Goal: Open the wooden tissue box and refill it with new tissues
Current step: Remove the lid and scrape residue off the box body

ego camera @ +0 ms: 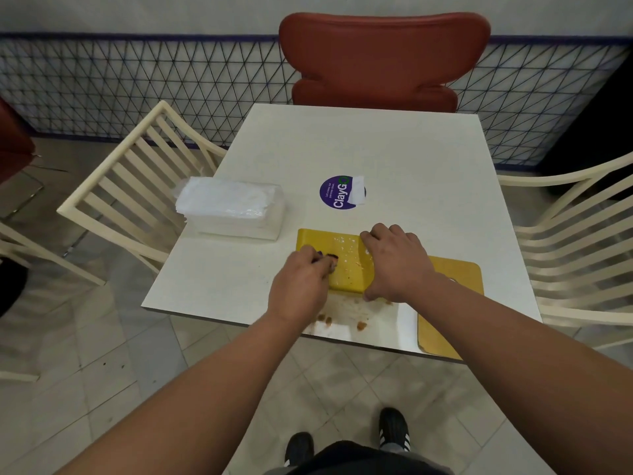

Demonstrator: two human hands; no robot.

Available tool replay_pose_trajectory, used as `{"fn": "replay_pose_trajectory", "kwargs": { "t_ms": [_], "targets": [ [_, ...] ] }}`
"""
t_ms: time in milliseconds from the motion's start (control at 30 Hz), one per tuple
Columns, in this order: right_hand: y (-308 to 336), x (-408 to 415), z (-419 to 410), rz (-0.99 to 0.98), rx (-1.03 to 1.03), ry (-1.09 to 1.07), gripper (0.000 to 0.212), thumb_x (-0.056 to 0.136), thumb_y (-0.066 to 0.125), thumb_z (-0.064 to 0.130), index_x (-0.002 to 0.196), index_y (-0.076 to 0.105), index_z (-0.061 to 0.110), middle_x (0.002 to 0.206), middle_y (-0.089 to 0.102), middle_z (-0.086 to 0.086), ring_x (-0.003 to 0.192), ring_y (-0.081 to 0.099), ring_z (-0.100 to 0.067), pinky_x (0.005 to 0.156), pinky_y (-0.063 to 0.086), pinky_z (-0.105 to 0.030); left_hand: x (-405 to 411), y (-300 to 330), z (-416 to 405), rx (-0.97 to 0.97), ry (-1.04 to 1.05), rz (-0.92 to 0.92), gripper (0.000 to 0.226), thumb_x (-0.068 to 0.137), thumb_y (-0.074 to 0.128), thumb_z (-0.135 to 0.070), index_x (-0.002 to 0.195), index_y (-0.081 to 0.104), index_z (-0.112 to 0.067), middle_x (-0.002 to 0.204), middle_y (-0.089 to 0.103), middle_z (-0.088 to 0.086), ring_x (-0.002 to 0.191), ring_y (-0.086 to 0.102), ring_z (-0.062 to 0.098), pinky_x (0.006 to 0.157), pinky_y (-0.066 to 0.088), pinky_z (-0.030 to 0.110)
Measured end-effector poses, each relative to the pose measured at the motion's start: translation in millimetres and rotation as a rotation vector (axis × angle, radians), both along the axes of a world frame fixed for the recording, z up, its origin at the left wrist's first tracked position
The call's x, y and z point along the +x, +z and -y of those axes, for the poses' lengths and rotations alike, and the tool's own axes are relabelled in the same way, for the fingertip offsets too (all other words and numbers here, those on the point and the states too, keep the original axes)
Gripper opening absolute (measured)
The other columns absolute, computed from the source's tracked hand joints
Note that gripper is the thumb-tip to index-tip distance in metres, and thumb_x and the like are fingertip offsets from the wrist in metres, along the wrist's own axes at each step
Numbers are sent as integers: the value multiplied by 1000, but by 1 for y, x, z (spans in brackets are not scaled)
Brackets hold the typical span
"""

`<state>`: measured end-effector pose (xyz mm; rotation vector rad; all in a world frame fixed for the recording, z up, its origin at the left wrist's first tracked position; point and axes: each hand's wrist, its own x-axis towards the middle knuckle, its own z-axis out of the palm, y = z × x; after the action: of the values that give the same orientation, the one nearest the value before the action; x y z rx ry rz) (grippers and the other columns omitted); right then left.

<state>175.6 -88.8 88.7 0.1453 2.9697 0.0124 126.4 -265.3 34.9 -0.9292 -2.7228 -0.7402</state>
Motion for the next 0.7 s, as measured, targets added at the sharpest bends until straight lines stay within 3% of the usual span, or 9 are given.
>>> {"fn": "replay_pose_trajectory", "kwargs": {
  "t_ms": [167,300,433,600,700],
  "targets": [
    [1,-1,-2,9,-21,-12,100,56,81,57,139,37,22,126,42,2,113,42,-21,94,39,-35,-41,16,-7,-12,199,99,23,95,51,-24,98,73,-18,99,52,4,91,50,25,65,38,29],
    [0,-2,-1,12,-12,-8,97,56,81,56,136,39,22,123,43,2,112,43,-21,93,39,-35,-41,23,-20,-86,88,42,21,93,54,-20,101,74,-22,99,57,3,92,51,25,62,42,31],
    [-1,-2,-1,10,-13,-8,96,56,80,55,136,39,22,123,43,2,110,43,-22,91,39,-35,-40,34,-33,-232,-92,1,24,94,51,-28,109,70,-34,104,58,-5,96,47,21,62,34,27],
    [-2,-1,-3,9,-17,-3,99,56,81,56,138,37,22,124,43,2,112,42,-22,93,39,-35,-55,35,-18,-242,-2,20,26,95,51,-25,111,69,-33,107,57,-6,100,46,20,67,40,29],
    [-3,-1,-2,-2,-4,3,96,56,80,56,135,39,22,122,43,1,110,42,-22,92,39,-36,-42,36,-32,-249,-66,21,28,94,50,-23,112,69,-33,106,58,-5,97,46,21,66,39,29]
  ]
}}
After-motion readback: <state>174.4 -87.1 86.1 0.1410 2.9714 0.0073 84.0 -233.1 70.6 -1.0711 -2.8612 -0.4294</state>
